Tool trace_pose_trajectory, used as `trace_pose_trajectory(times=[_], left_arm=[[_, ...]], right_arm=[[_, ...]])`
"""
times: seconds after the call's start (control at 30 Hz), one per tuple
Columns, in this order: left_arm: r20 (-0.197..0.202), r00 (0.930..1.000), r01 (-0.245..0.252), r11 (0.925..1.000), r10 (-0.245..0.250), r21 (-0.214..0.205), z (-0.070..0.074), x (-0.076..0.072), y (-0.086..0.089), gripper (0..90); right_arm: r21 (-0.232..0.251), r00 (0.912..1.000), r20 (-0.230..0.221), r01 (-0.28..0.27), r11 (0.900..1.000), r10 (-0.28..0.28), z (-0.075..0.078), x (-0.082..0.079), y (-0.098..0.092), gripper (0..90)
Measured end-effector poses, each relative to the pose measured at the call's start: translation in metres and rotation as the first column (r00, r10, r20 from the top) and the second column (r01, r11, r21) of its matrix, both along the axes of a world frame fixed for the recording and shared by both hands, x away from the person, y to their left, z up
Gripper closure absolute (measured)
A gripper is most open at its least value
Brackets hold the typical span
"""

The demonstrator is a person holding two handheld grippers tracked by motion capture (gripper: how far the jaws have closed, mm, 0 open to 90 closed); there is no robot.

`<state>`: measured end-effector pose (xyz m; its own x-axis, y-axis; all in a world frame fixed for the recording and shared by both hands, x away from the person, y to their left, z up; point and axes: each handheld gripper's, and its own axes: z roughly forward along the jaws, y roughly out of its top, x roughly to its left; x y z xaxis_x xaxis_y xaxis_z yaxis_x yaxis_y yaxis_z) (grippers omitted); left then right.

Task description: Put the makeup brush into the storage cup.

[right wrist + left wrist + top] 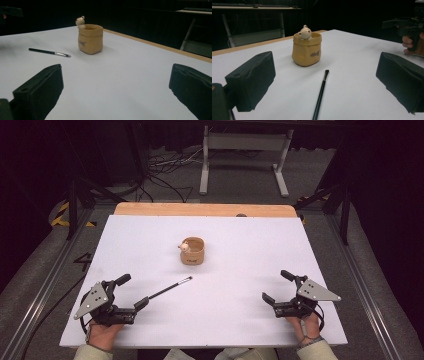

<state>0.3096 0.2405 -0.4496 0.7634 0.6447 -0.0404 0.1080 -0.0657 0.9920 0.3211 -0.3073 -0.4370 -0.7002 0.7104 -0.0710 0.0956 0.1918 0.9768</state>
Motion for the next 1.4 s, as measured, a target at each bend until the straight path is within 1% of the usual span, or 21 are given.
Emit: trace_pose_trajectory(times=[0.23, 0.37, 0.43, 0.6, 0.67, 0.73, 0.77, 0.83, 0.9, 0.97, 1.2, 1.23, 1.3, 1.4], left_arm=[[0.001, 1.0000, 0.003, 0.9999, -0.003, 0.011, 0.001, 0.000, -0.001, 2.7], [0.014, 0.9999, -0.008, 1.0000, 0.008, 0.001, 0.005, -0.001, 0.003, 2.7], [0.014, 0.9999, -0.006, 1.0000, 0.006, -0.004, 0.006, -0.001, 0.003, 2.8], [0.019, 0.9998, -0.002, 1.0000, 0.002, 0.002, 0.008, -0.001, 0.001, 2.8], [0.016, 0.9999, -0.001, 1.0000, 0.001, 0.005, 0.010, -0.001, 0.001, 3.7], [-0.004, 1.0000, 0.007, 0.9999, -0.006, 0.010, 0.017, 0.000, -0.001, 4.0], [-0.009, 0.9999, 0.011, 0.9998, -0.011, 0.019, 0.023, 0.001, -0.004, 3.9], [-0.011, 0.9998, 0.014, 0.9996, -0.014, 0.026, 0.026, 0.001, -0.005, 3.7], [-0.007, 0.9997, 0.023, 0.9995, -0.023, 0.023, 0.030, 0.003, -0.007, 3.1], [-0.004, 0.9996, 0.027, 0.9996, -0.027, 0.005, 0.034, 0.007, -0.009, 2.6], [-0.017, 0.9993, 0.033, 0.9994, -0.034, -0.011, 0.038, 0.015, -0.016, 2.3], [-0.018, 0.9992, 0.035, 0.9994, -0.035, -0.002, 0.039, 0.018, -0.019, 2.2], [-0.025, 0.9989, 0.039, 0.9992, -0.039, 0.002, 0.040, 0.020, -0.021, 2.1], [-0.033, 0.9982, 0.050, 0.9987, -0.050, -0.006, 0.044, 0.024, -0.025, 1.4]], right_arm=[[0.004, 1.0000, -0.002, -0.001, 1.0000, 0.001, 0.001, 0.000, -0.001, 0.0], [0.005, 1.0000, 0.001, -0.005, 1.0000, 0.005, 0.002, -0.001, -0.001, 0.0], [0.006, 1.0000, 0.001, -0.006, 1.0000, 0.006, 0.002, -0.001, -0.001, 0.0], [0.003, 0.9999, 0.002, -0.011, 0.9999, 0.011, 0.002, -0.001, 0.000, 0.0], [0.004, 1.0000, 0.001, -0.009, 1.0000, 0.009, 0.002, -0.002, 0.000, 0.0], [0.002, 1.0000, 0.003, -0.008, 1.0000, 0.008, 0.003, -0.002, -0.001, 0.0], [0.000, 1.0000, 0.002, -0.009, 1.0000, 0.009, 0.003, -0.002, -0.001, 0.0], [-0.001, 1.0000, 0.002, -0.007, 1.0000, 0.007, 0.003, -0.003, -0.001, 0.0], [-0.004, 1.0000, 0.002, -0.006, 1.0000, 0.006, 0.003, -0.004, -0.001, 0.0], [-0.003, 1.0000, 0.004, -0.003, 1.0000, 0.003, 0.004, -0.005, -0.002, 0.0], [-0.008, 1.0000, 0.008, 0.003, 1.0000, -0.003, 0.004, -0.007, -0.004, 0.0], [-0.007, 1.0000, 0.007, 0.005, 1.0000, -0.005, 0.005, -0.007, -0.005, 0.0], [-0.006, 1.0000, 0.006, 0.006, 1.0000, -0.006, 0.005, -0.007, -0.005, 0.0], [-0.004, 1.0000, 0.005, 0.008, 1.0000, -0.008, 0.005, -0.008, -0.006, 0.0]])
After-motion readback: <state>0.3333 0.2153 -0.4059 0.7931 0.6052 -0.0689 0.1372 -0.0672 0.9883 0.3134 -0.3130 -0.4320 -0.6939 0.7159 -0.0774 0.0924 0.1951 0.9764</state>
